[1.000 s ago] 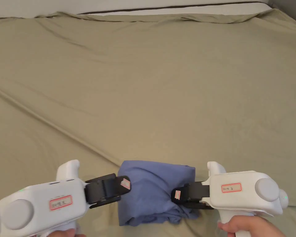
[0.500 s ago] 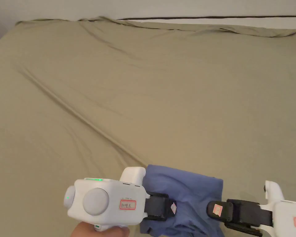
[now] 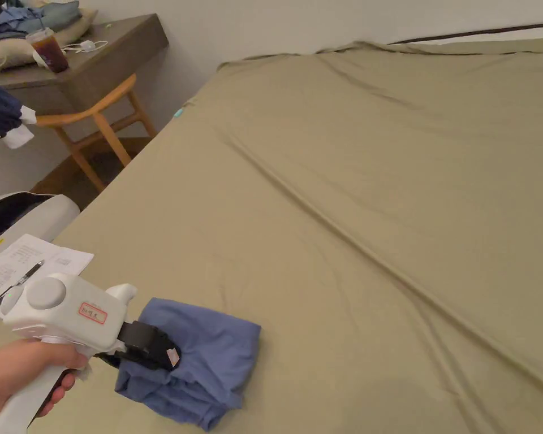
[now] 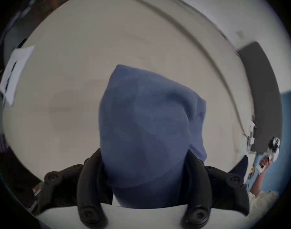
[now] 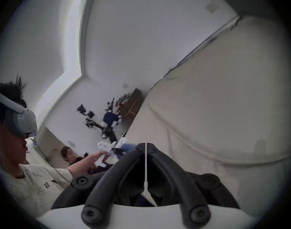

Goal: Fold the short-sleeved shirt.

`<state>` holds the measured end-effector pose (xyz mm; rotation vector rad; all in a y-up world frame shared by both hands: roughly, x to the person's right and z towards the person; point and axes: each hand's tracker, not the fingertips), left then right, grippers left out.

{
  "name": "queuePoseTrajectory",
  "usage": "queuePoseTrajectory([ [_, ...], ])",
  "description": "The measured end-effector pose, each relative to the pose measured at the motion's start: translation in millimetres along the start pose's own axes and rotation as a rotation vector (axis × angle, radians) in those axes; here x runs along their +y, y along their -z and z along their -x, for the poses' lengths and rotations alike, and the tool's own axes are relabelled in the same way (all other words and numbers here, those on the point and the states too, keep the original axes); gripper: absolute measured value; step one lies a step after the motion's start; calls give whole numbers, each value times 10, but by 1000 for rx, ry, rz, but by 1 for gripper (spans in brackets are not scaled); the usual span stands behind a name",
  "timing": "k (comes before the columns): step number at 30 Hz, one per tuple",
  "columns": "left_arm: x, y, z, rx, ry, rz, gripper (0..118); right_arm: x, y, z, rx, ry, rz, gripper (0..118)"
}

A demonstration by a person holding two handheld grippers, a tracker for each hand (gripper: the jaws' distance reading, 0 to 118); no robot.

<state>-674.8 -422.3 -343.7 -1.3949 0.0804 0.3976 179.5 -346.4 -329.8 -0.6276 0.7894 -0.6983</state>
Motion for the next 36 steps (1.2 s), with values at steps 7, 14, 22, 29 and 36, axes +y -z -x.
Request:
queuePoseTrajectory([
  [7,-32,455,651,199,-71,-45,118,137,-227,88,-111,-20,-22,3],
  [14,-77,125,133,187,-34,-217,118,178,-136,192,-387,-180,36,4],
  [22,-341,-1462,-2290,214,271,-897,23,1089,35,472,-787,-346,-159,4],
  [29,-470,-1905,-4017,125,228,-1253,23,1684,275,1267,-827,-525,-465,4],
  [36,-486,-1569,-4555,-15,289,-1162,23,1407,281,1346,-731,-693,-457,9],
])
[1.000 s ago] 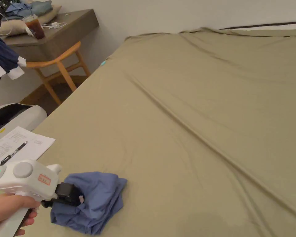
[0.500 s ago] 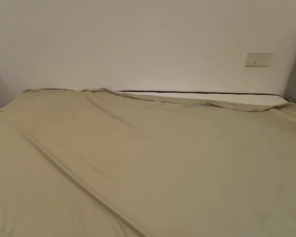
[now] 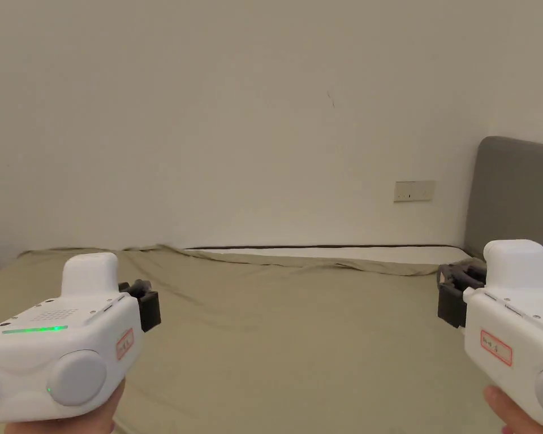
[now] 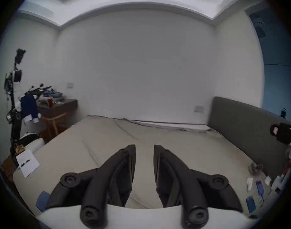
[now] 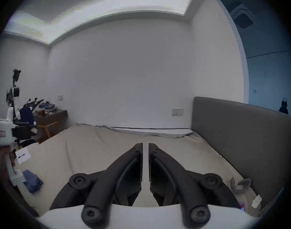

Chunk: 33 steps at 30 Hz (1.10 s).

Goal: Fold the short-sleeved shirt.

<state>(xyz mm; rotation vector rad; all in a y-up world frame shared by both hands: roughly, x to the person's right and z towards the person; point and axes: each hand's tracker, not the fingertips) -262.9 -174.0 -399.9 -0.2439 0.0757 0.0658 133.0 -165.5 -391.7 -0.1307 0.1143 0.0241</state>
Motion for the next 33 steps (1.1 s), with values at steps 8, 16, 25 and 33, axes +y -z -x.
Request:
queuePoseTrajectory([
  [8,7,-130,8,-61,-44,16,23,15,-60,-157,-2,40,14,12],
  [16,108,-230,-35,-82,-16,0,23,85,-83,-57,1,15,10,13],
  [25,120,-227,-45,-91,-9,20,23,115,-86,6,-2,7,12,14],
  [33,144,-253,-45,-92,-15,14,23,154,-100,35,-7,-3,3,14],
])
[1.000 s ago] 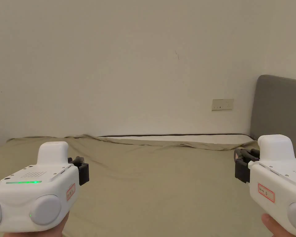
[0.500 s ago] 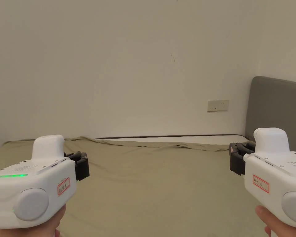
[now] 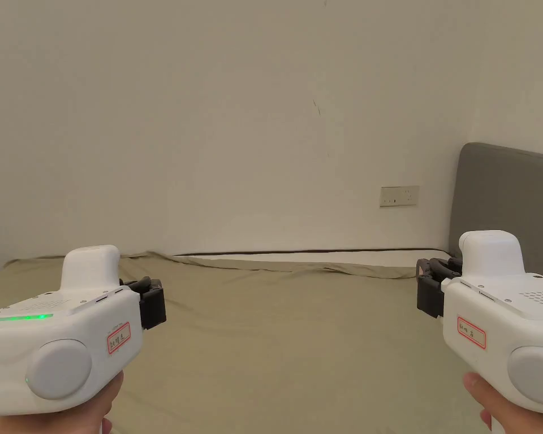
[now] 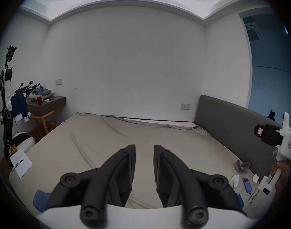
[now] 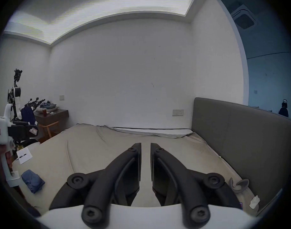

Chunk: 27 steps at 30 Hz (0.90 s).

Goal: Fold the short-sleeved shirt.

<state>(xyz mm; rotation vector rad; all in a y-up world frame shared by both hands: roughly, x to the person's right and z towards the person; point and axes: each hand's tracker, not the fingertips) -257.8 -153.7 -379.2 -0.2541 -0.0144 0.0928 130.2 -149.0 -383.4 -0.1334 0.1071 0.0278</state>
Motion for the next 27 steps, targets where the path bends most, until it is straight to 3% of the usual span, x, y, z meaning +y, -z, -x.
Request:
queuePoseTrajectory([
  [5,12,-41,-14,4,1,-38,26,29,-21,17,-5,0,-21,16],
  [6,18,-69,-23,8,10,-51,55,42,-28,13,-2,9,-30,16],
  [7,27,-86,-31,12,16,-60,117,55,-40,9,5,19,-43,22],
  [8,35,-76,-40,17,13,-63,118,69,-58,8,12,26,-61,40],
  [9,82,-102,-30,-43,42,-184,118,87,-80,17,9,25,-68,79],
  [10,92,-113,-4,-29,14,-150,118,99,-89,24,6,25,-76,118],
  [13,184,-94,46,10,-6,-106,118,132,-193,24,11,119,-121,118],
  [16,79,-132,-4,12,25,-100,118,213,-307,22,144,147,-113,118],
  [23,66,-153,-93,14,87,-98,118,226,-170,172,42,76,-71,118],
  [27,80,-181,-126,-8,73,-99,118,251,-241,162,55,120,-78,118],
])
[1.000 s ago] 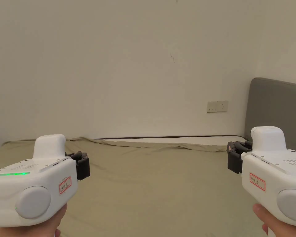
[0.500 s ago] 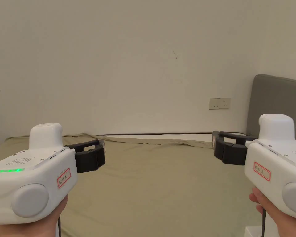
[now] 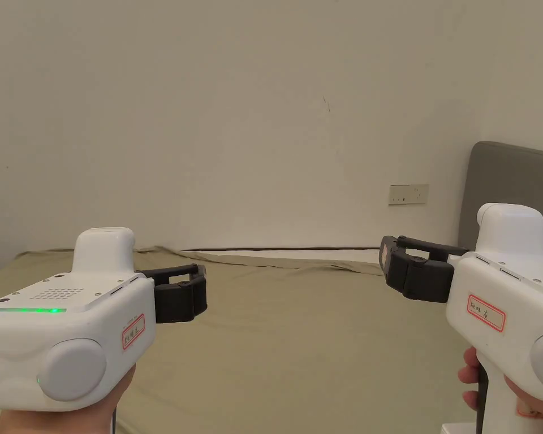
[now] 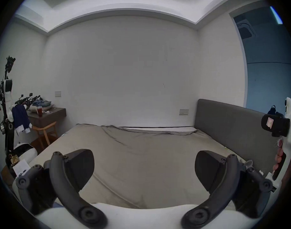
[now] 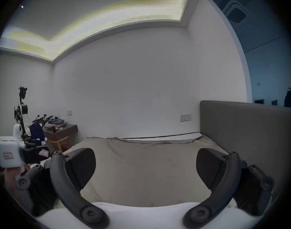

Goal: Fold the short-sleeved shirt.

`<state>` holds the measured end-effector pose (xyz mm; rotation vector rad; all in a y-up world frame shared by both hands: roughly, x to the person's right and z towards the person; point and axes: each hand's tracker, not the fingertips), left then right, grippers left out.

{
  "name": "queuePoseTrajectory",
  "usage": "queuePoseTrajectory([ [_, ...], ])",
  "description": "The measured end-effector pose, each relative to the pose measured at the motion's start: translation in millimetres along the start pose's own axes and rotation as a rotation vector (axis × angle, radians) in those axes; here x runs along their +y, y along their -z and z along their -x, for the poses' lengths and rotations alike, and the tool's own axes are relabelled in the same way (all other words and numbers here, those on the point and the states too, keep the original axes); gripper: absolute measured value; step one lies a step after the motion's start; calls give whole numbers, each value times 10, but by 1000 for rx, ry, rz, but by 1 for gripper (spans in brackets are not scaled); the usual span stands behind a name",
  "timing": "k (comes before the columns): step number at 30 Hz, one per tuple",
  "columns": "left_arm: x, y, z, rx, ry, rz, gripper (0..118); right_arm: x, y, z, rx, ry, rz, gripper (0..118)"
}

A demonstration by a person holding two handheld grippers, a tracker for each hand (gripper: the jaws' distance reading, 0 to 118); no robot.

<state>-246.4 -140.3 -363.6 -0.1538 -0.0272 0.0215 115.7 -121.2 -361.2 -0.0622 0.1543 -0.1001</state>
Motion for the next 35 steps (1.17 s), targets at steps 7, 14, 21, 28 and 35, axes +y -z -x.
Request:
queuePoseTrajectory([
  [7,41,-40,-29,13,29,-5,118,43,-4,35,6,-43,66,118],
  [14,57,-57,-16,9,21,4,118,95,-25,9,-7,24,68,118],
  [21,72,-72,-6,11,30,2,118,117,16,-12,-24,45,94,118],
  [28,68,-94,-13,8,19,19,118,65,-3,117,-64,-32,75,118],
  [35,28,-79,15,-9,-2,32,118,81,-53,183,9,-42,73,118],
])
